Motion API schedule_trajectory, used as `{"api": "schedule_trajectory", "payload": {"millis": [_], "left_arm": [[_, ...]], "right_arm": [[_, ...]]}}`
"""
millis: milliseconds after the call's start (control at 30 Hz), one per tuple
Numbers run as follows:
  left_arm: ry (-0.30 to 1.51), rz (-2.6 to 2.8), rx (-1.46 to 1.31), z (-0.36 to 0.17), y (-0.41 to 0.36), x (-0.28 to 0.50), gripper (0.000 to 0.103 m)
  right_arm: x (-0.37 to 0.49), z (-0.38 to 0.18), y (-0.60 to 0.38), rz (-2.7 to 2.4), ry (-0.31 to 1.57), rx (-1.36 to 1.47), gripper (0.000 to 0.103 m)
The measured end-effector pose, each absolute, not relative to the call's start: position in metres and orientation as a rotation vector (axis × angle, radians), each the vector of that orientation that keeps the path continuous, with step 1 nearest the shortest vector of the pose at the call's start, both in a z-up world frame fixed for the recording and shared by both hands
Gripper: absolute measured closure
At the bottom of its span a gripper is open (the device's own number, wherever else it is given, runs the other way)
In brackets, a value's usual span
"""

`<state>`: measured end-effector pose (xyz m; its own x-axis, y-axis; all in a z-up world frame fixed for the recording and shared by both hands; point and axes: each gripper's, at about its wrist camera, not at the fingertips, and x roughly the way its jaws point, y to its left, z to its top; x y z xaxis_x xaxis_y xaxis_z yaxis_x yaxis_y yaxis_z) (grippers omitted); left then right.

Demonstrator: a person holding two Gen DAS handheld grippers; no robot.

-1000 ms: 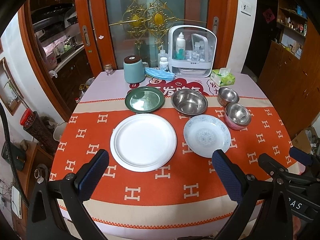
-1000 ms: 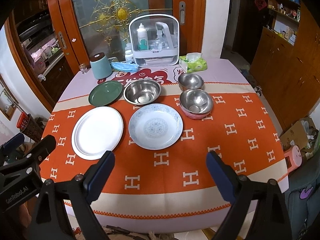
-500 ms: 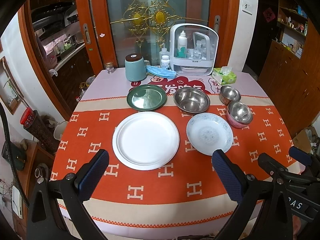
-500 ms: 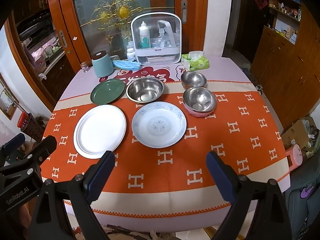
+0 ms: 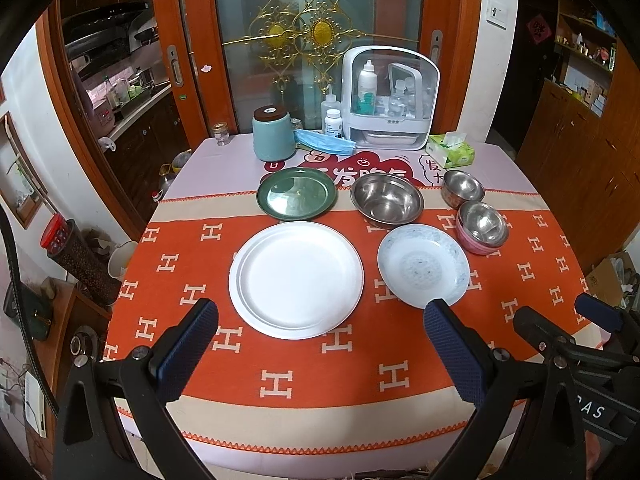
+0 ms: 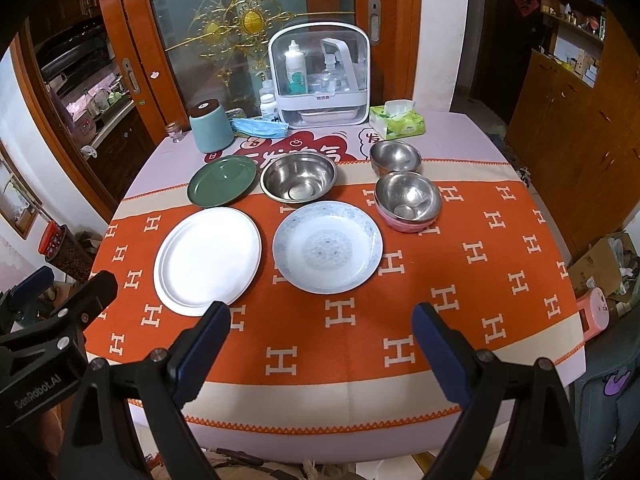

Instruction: Organize plates and bowls

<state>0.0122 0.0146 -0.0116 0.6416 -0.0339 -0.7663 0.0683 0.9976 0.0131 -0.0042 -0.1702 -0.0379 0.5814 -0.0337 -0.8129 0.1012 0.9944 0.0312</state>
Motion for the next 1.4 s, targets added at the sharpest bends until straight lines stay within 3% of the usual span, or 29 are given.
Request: {"api": "schedule_trajectory", "payload": {"millis": [233, 900, 1400], "left_arm": [[0.873, -0.058, 0.042, -0.011, 0.014, 0.013, 0.001], [0.856, -0.036, 0.000, -0.009, 0.047, 0.018, 0.001], [0.798, -0.007, 0.005, 0.004, 0.080, 0.038, 0.001]], "right_arm": [[-0.002, -0.037, -0.163, -0.064, 0.953, 0.088, 0.015], [0.005, -0.036, -0.149, -0.059, 0.945, 0.078, 0.015], [0.025, -0.003, -0.130, -0.124, 0.784, -0.034, 0.015]]}}
